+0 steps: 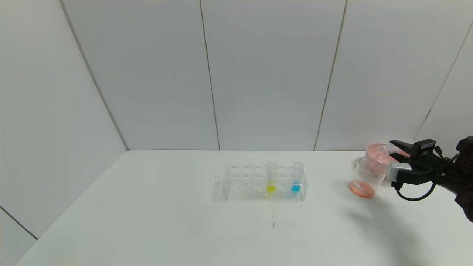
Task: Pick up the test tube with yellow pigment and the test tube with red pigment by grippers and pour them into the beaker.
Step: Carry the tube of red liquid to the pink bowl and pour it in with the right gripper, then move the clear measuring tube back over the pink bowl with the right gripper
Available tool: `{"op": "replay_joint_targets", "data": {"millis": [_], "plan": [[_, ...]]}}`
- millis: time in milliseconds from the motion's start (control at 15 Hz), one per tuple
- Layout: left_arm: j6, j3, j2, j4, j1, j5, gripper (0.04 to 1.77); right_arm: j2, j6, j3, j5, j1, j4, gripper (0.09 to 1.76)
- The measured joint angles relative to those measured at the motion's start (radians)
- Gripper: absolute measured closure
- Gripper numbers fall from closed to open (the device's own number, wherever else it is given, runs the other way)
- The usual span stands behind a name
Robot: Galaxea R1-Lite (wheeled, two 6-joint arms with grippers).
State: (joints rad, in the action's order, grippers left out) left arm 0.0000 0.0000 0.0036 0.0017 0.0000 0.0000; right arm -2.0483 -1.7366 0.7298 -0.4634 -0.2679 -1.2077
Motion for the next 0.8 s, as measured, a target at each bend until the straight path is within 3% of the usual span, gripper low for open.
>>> {"op": "replay_joint_targets", "data": {"millis": [800], "plan": [[0.000, 0.000, 0.000, 0.000, 0.000, 0.000, 0.05, 0.001, 0.007, 0.000, 0.032, 0.002, 0.006, 1.36]]}}
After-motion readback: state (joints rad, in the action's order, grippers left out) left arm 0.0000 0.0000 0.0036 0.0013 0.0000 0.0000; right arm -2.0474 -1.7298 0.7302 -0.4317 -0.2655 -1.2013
